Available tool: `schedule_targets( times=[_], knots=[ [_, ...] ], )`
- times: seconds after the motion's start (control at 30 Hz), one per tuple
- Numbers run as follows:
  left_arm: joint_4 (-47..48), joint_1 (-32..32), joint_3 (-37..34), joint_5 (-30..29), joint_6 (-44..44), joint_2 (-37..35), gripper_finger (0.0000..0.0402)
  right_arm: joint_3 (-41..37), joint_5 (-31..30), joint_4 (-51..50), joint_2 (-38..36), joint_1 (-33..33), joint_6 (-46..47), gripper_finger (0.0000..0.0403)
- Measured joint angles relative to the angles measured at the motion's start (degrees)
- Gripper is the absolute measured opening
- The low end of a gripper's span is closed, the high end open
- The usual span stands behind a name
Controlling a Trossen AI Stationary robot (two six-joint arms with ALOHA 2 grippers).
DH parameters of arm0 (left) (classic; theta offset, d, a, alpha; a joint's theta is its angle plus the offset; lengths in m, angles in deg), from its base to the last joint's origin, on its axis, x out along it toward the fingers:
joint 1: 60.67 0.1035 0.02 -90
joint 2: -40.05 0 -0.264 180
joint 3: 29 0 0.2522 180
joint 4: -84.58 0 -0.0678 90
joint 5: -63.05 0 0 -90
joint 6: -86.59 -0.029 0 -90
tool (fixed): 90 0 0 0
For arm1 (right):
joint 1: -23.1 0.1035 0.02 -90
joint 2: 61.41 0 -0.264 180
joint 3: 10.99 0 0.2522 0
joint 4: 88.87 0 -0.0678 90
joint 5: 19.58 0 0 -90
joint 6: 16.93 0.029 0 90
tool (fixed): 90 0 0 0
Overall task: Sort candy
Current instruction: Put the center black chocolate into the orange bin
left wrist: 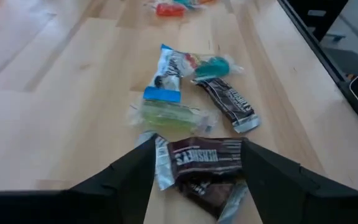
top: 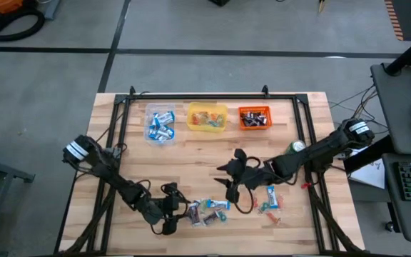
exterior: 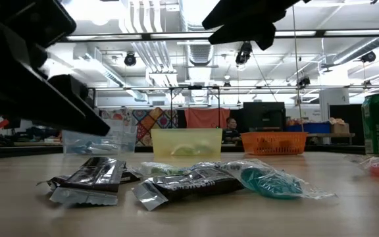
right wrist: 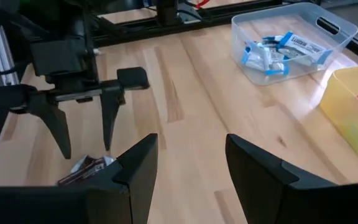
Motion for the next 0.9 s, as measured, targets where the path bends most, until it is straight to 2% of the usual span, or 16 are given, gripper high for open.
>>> schedule_targets(
  times=[0.17,0.5,0.7,0.9],
  knots=[
    [-6.1,0.0,0.0,0.0,1.0,4.6,0.0217,-0.1,-2.0,0.0,0.2,1.6,1.7,0.0180],
    [-7.3,0.4,0.1,-1.8,6.4,9.8,0.0217,-0.3,-2.3,-0.1,0.2,2.2,2.6,0.0178],
    [-7.7,0.4,0.2,-2.6,6.7,10.7,0.0210,-0.3,-3.6,-0.1,0.2,2.2,2.5,0.0178],
    [-7.6,0.5,0.2,-3.8,6.3,10.8,0.0185,-0.6,-5.1,0.0,0.2,2.2,2.6,0.0173]
  ],
)
